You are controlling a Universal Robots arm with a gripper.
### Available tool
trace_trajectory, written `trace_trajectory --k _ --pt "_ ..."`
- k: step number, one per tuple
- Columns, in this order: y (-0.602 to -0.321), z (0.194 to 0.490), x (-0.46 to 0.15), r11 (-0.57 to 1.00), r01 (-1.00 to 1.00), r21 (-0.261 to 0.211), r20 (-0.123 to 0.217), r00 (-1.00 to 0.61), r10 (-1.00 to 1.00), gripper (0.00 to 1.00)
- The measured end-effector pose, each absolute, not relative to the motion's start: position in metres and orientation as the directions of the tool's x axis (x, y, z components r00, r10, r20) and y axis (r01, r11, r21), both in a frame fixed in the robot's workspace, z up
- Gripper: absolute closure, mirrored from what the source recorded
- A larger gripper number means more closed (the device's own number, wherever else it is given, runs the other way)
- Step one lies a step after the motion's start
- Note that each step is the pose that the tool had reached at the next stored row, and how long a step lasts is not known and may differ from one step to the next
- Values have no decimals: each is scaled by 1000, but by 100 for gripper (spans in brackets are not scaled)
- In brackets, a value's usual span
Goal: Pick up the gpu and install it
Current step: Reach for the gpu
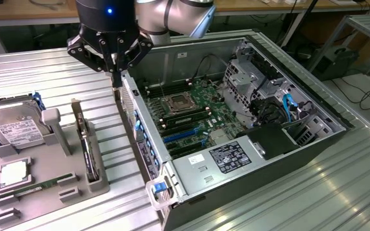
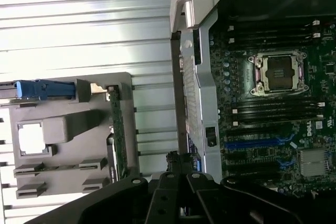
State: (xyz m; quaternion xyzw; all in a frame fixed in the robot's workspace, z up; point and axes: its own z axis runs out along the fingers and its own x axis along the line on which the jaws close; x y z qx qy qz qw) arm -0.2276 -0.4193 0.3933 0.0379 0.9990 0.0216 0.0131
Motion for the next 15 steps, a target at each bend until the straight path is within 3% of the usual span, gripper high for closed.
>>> trace_trajectory --k 15 --pt "-424 393 -252 996 75 44 -24 -997 76 89"
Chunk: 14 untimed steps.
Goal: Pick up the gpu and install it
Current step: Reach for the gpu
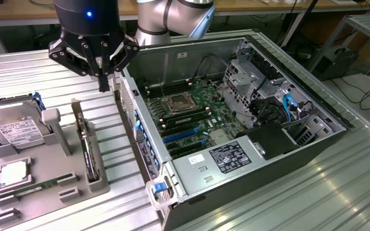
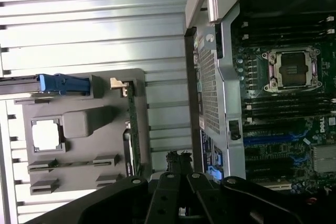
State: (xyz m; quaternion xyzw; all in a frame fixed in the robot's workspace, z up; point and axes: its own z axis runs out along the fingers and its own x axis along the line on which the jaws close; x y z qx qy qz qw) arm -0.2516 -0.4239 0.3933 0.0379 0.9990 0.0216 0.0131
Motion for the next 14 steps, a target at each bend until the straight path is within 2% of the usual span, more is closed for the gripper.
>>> trace_trajectory --k 14 --pt "-426 393 -270 996 75 44 -24 -997 76 89"
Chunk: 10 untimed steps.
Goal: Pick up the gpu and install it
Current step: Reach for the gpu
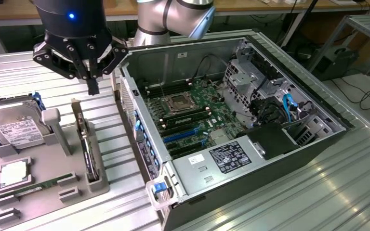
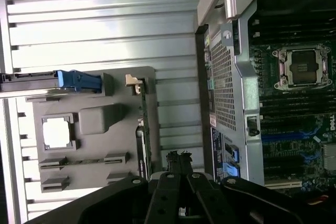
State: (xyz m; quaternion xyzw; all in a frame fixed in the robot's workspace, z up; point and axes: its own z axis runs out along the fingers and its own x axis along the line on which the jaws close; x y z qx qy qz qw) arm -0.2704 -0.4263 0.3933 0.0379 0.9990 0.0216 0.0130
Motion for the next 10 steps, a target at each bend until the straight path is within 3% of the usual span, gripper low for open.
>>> trace_trajectory --k 10 --pt "-427 393 -288 996 75 44 -24 -997 76 89"
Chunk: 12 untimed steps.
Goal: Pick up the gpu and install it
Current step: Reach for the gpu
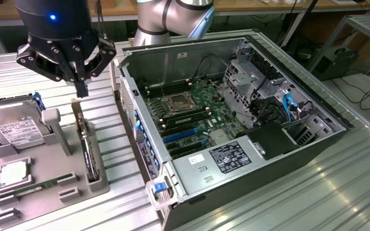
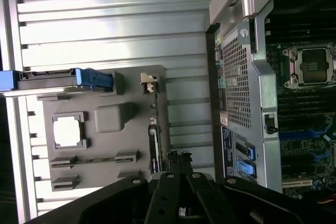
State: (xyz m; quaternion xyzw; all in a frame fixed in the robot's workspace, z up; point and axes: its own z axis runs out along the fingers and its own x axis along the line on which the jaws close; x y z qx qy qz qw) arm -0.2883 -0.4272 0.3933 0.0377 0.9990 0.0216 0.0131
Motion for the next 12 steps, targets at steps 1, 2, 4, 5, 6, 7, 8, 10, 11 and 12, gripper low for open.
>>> trace_trajectory --k 1,2,4,5,6,7,8,10,11,12 --pt "-427 393 -290 996 75 44 -24 -997 76 89" --pt "-427 393 -292 996 75 44 -24 -997 76 89" --pt "-428 393 -295 996 75 44 -24 -997 76 89" --pt "-428 393 -296 996 75 44 -24 -997 76 89" --pt "-428 393 -298 996 75 44 -25 -997 76 89" --pt "-428 393 -300 996 75 44 -24 -997 76 89" --pt "-428 393 -301 996 75 44 -24 -997 76 89" --pt "-428 393 -304 996 75 44 -24 -997 76 89" --pt "-429 393 -306 996 75 44 -24 -997 76 89" --pt "-429 393 -307 996 75 44 -24 -997 76 89"
